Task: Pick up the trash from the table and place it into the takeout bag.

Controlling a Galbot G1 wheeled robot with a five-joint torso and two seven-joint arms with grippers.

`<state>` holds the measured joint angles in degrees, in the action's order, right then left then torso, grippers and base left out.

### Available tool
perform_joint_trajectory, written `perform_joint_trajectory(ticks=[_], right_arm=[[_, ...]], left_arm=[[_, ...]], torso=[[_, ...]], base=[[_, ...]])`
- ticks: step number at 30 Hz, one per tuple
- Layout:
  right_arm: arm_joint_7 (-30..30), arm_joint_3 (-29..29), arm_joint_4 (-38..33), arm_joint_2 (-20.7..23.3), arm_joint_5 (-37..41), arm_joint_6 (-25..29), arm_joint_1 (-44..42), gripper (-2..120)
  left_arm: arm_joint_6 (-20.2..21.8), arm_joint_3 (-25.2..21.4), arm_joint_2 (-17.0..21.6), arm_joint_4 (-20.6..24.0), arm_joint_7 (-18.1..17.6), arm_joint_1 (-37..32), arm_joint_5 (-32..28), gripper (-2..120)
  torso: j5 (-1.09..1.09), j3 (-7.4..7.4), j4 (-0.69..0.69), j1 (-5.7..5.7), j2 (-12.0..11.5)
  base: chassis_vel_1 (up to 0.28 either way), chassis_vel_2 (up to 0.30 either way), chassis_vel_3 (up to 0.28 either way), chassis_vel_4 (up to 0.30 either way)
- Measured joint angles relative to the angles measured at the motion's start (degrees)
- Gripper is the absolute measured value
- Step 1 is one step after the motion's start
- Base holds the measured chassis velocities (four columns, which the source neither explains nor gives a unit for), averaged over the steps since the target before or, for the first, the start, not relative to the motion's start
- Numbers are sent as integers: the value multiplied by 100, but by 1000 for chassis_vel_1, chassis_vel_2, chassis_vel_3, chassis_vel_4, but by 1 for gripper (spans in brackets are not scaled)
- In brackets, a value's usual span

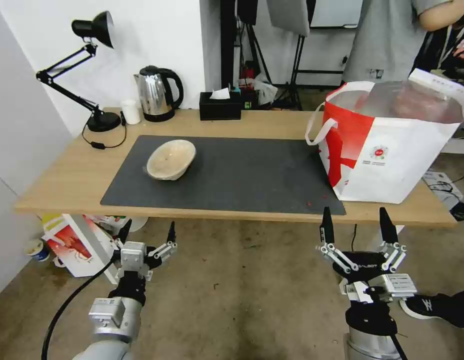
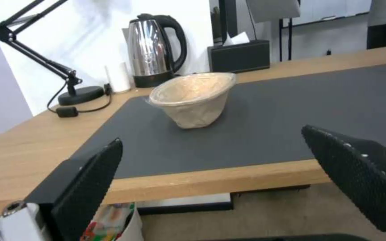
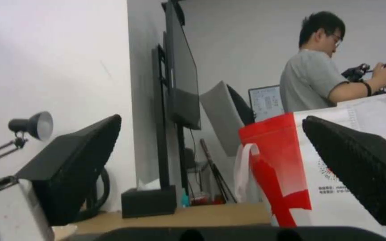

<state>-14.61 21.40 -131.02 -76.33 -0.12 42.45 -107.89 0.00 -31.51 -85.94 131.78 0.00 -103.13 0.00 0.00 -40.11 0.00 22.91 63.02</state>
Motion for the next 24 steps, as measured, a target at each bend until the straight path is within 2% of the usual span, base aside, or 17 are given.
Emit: perform_joint_trajectory(ticks=[24], right_arm=[[1, 5, 322, -101, -129, 427, -135, 100]], left_arm=[[0, 0, 0, 0, 0, 0, 0, 100]], torso=[[1, 0, 0, 0, 0]], base=[[0, 0, 0, 0]])
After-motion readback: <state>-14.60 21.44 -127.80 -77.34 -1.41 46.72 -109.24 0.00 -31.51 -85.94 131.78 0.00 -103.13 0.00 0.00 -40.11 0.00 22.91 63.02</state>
